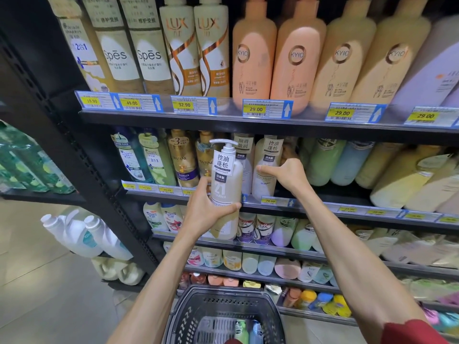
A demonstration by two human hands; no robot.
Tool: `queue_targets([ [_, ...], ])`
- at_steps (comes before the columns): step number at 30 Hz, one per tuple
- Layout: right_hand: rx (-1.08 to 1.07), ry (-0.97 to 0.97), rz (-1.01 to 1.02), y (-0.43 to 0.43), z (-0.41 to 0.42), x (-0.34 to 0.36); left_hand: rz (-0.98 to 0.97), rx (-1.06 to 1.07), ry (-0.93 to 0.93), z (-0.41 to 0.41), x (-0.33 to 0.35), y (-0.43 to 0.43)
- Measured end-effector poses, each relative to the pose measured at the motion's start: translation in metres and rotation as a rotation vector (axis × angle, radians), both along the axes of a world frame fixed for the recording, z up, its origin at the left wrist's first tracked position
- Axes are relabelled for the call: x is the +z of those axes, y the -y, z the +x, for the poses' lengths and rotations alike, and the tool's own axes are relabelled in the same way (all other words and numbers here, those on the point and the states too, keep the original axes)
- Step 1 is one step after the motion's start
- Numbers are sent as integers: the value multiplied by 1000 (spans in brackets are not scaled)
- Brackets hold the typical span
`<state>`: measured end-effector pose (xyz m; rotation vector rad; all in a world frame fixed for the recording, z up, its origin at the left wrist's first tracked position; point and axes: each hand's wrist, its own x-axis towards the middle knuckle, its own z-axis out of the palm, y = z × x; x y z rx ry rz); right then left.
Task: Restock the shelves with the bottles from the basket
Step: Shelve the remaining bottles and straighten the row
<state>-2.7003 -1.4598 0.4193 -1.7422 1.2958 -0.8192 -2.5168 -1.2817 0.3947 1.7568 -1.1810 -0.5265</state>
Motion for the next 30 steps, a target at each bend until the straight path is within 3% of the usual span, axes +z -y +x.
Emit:
queue_targets([
  [18, -83, -83, -66, -18, -11, 4, 34, -22, -40, -5, -6, -1],
  [30, -37, 139, -16, -56, -37, 12, 53, -112, -62, -34, -7, 2],
])
